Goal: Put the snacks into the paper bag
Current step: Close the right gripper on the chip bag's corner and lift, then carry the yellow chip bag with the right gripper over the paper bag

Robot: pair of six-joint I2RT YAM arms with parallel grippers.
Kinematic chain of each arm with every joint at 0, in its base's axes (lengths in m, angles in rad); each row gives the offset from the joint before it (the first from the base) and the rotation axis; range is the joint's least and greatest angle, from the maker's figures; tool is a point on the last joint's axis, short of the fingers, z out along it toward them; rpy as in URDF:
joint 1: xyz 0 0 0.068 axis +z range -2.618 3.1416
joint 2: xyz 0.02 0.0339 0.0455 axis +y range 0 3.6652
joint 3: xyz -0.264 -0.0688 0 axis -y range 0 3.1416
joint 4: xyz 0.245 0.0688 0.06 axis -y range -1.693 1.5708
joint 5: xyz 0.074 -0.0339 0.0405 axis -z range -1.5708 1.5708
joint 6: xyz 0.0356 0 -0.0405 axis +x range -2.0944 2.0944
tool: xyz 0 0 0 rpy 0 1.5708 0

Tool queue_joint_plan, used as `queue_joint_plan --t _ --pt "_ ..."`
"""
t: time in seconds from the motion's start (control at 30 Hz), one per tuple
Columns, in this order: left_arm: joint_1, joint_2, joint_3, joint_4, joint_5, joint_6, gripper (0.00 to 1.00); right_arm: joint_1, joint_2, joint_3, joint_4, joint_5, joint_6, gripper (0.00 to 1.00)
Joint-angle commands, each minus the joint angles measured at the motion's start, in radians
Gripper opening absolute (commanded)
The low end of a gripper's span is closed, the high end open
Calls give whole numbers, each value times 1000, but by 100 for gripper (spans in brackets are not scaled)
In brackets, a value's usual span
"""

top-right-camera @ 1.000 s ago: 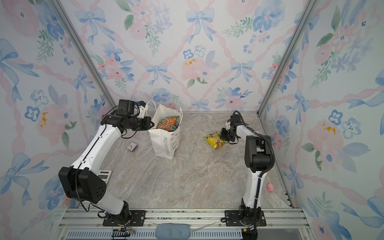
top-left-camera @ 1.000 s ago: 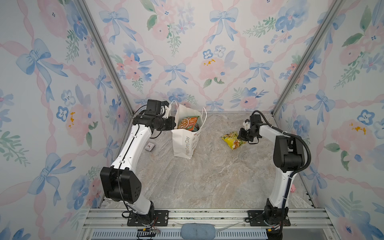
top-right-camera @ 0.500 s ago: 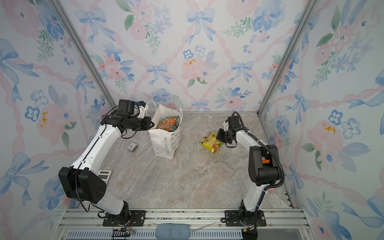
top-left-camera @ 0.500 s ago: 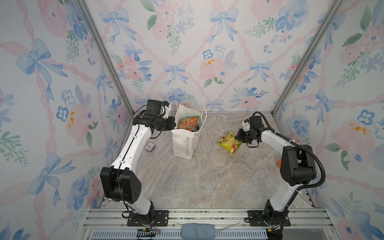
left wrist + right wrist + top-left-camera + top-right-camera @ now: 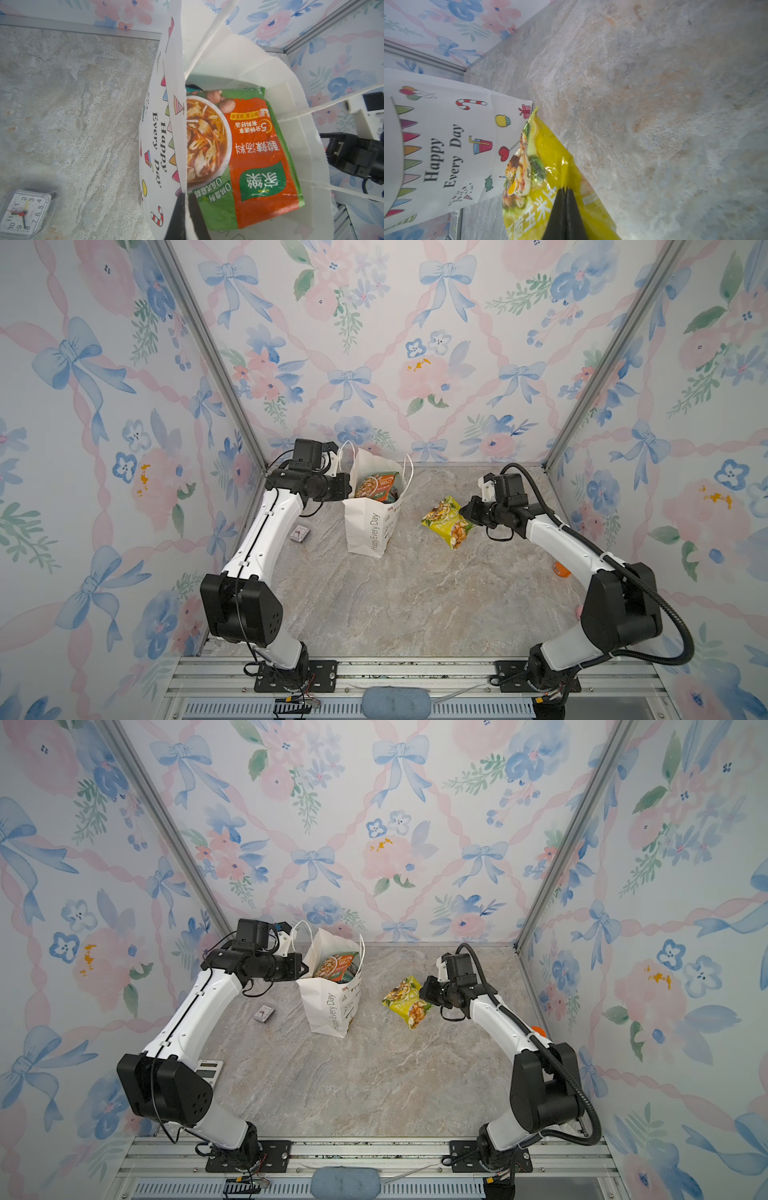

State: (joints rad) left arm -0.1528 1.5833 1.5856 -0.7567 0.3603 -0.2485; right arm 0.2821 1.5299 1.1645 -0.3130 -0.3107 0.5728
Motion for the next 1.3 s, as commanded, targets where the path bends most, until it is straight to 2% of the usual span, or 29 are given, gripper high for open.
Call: queue_joint_plan --t 0.0,0.27,0.5,0.63,0.83,1.07,1.27 --pt "-6 10 -10 24 16 -3 0 67 -100 27 -28 46 41 0" --pt "-2 13 -9 24 15 -3 0 258 -275 97 -95 146 96 0" --pt "-2 1 -10 24 13 -3 0 401 -307 207 -120 184 100 0" --pt "-3 -4 -8 23 15 -5 0 452 -255 271 -60 174 121 0" --pt "-2 -9 -7 23 17 -5 0 498 -98 412 26 178 133 0" --pt "-2 -8 -7 24 22 -5 0 503 80 578 77 257 131 0" --pt "-2 -11 -7 25 26 -5 0 491 236 742 43 318 112 0"
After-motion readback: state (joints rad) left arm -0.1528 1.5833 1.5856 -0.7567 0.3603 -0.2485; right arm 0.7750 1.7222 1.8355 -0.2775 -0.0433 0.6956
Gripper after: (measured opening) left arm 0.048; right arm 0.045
